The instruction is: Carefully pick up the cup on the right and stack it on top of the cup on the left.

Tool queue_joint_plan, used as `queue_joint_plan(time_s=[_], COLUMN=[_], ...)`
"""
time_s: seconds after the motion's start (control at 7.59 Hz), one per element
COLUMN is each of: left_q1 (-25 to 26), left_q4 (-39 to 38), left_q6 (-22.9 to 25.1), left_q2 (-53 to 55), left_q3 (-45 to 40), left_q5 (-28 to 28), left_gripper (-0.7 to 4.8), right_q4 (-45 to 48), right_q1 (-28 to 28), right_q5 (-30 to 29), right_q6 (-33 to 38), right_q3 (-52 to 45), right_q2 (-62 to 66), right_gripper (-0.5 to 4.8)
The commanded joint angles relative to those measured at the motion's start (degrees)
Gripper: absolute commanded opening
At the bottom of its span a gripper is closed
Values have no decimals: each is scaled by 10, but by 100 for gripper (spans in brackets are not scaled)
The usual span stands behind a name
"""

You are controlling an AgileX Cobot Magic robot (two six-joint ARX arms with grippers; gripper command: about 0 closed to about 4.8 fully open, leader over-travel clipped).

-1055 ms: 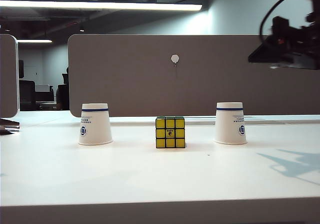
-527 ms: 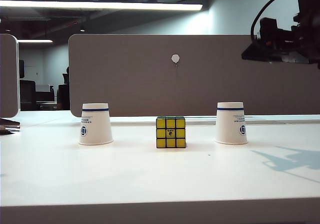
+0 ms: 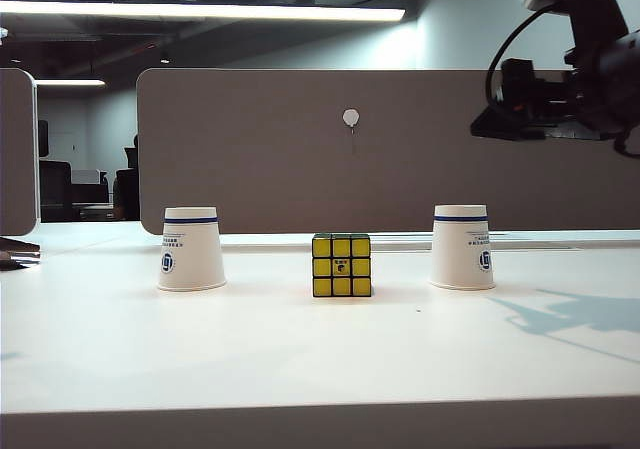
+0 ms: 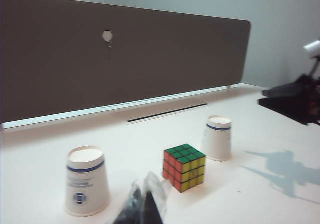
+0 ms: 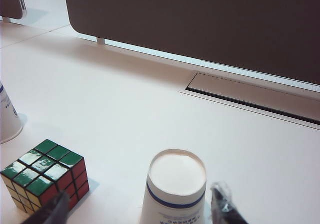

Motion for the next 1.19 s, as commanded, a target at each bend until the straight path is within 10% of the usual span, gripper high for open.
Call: queue_joint_plan(time_s=[0.13,1.19], left_q1=[-43,-111], left_q4=[26,26], left_q6=[-11,-10], left_q2=[0,0], left_q3=[1,1], left_q5=[60,55], left_gripper=[-6,-6], right_q4=[-4,14], right_q1=[0,1], right_q5=[-1,-14], right_q6=[-1,-1], right_q3=[22,72], right_q2=[26,125], right_gripper=[379,431])
